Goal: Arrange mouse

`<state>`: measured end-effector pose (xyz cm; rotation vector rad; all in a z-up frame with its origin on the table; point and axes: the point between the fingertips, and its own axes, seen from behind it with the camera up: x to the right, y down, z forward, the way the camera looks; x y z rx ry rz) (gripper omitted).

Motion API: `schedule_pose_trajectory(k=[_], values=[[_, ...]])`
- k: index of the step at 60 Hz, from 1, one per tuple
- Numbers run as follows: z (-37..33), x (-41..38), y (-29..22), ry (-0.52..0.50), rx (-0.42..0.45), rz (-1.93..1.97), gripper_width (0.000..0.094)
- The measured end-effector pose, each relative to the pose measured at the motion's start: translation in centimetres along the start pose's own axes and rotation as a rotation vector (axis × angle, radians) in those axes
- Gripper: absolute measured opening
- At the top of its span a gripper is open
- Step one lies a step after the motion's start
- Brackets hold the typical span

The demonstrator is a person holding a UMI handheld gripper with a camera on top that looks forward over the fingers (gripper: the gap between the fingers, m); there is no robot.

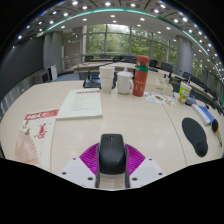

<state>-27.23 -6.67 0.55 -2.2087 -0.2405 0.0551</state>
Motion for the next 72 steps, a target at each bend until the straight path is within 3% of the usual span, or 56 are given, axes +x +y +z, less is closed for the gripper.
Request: schedule_pose_trajectory(k=[10, 18, 25, 32, 39, 54, 65, 69, 72], values=[[-5.1, 3.1, -6.8, -0.011, 0.128, 0.019, 0.0325], [-9.9, 11.0, -13.9, 0.039, 0.262, 0.060, 0.0326], [-11.0, 19.8, -17.0, 0.092, 0.310, 0.068, 0.0325], [-8.3, 28.2, -16.1, 0.132, 0.266, 0.084, 0.0323], [-3.9, 34.5, -12.0, 0.149, 0.180, 0.114, 0.0323], [4.1, 40.0, -2.7, 0.116, 0.013, 0.155, 0.0331], [5.2, 40.0, -0.2, 0.077, -0.052, 0.177, 0.0540], [4.5, 40.2, -0.4, 0.096, -0.045, 0.154, 0.0871], [3.8, 40.2, -0.6, 0.107, -0.044, 0.136, 0.0821]])
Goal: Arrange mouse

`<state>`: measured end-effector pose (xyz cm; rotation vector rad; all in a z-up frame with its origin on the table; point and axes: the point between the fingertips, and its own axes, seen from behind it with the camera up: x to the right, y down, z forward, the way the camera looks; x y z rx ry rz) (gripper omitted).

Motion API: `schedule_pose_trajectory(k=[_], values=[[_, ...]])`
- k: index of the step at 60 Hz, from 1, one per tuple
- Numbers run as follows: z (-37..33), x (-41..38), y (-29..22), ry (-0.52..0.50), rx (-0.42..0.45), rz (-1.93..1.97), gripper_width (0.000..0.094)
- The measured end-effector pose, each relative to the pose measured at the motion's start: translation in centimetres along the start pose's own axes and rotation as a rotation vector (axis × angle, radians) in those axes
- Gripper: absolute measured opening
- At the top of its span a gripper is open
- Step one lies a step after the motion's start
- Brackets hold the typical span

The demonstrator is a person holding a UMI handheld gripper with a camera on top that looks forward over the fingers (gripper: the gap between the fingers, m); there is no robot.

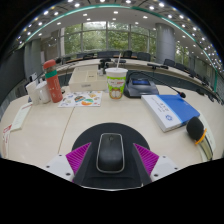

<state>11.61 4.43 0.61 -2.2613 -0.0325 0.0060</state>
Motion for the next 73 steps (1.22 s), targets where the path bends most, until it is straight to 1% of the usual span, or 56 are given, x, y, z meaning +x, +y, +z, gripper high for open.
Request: schedule_pose_trajectory(k=[4, 12, 19, 27, 33, 43, 55, 73], values=[[-1.5, -0.3, -0.5, 0.002, 0.009, -0.001, 0.0865], [-6.8, -1.1, -1.1, 0.021, 0.036, 0.004, 0.0860], [-13.6, -2.4, -1.5, 0.028, 0.079, -0.003, 0.0858], [-22.0, -4.0, -0.5, 0.033, 0.119, -0.014, 0.0856], [-27.8, -4.7, 1.1, 0.045, 0.129, -0.032, 0.0857], [-35.0, -5.8, 3.6, 0.052, 0.157, -0.046, 0.0855], [-39.3, -6.5, 5.2, 0.051, 0.180, -0.077, 0.0852], [-40.8, -6.6, 6.0, 0.069, 0.187, -0.084, 0.0853]])
